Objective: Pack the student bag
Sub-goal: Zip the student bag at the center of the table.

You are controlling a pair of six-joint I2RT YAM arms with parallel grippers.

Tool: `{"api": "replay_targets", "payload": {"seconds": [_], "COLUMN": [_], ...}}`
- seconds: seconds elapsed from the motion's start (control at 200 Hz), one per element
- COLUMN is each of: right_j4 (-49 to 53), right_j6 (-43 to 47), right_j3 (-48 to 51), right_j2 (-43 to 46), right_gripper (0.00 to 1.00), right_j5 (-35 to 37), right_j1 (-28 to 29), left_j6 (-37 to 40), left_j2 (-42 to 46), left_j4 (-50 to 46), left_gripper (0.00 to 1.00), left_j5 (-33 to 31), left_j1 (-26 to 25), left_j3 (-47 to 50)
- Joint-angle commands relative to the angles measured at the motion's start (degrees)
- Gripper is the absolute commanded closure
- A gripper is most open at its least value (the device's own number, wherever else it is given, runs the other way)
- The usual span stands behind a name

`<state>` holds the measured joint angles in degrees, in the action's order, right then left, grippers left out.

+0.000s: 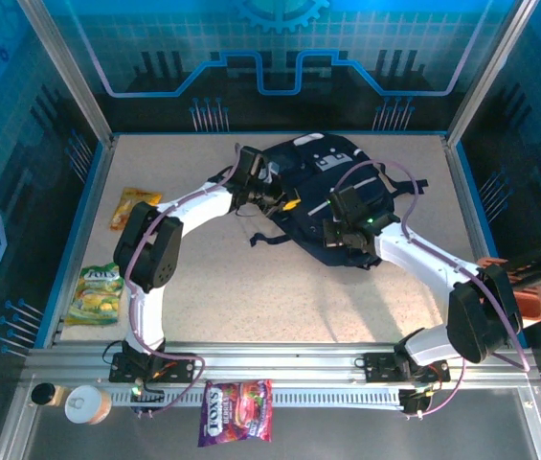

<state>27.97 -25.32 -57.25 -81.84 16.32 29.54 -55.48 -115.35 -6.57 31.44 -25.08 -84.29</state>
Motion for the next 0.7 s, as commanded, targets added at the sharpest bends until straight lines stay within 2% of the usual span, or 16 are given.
{"api": "replay_targets", "payload": {"seconds": [0.0, 0.145, 0.345, 0.525, 0.69], "right_j4": [-0.5, -1.4, -3.4, -5.2, -5.4], "right_j6": [2.2, 4.8, 7.7, 6.3, 5.6], "right_j3": [-3.4, -8.4, -17.2, -25.9, -31.3], "right_j2": [-2.0, -6.5, -14.4, -22.6, -27.4], "right_gripper": [0.99, 1.0, 1.0, 1.0, 1.0], "right_j5": [1.6, -4.6, -10.9, -16.6, -19.1], "right_j1": [-1.8, 0.6, 7.6, 11.9, 13.6], "left_j6": [4.2, 5.5, 3.6, 1.1, -0.1], "left_j2": [2.6, 6.2, 13.9, 21.1, 23.0], "left_j4": [-3.6, -3.7, -0.1, 2.0, 2.8], "left_gripper": [0.94, 0.7, 0.52, 0.46, 0.46], "left_j5": [-0.9, -1.9, -2.6, -3.3, -2.8], "left_j1": [4.4, 6.5, 10.7, 13.0, 13.3], "left_j3": [0.1, 3.7, 13.9, 22.8, 25.6]}}
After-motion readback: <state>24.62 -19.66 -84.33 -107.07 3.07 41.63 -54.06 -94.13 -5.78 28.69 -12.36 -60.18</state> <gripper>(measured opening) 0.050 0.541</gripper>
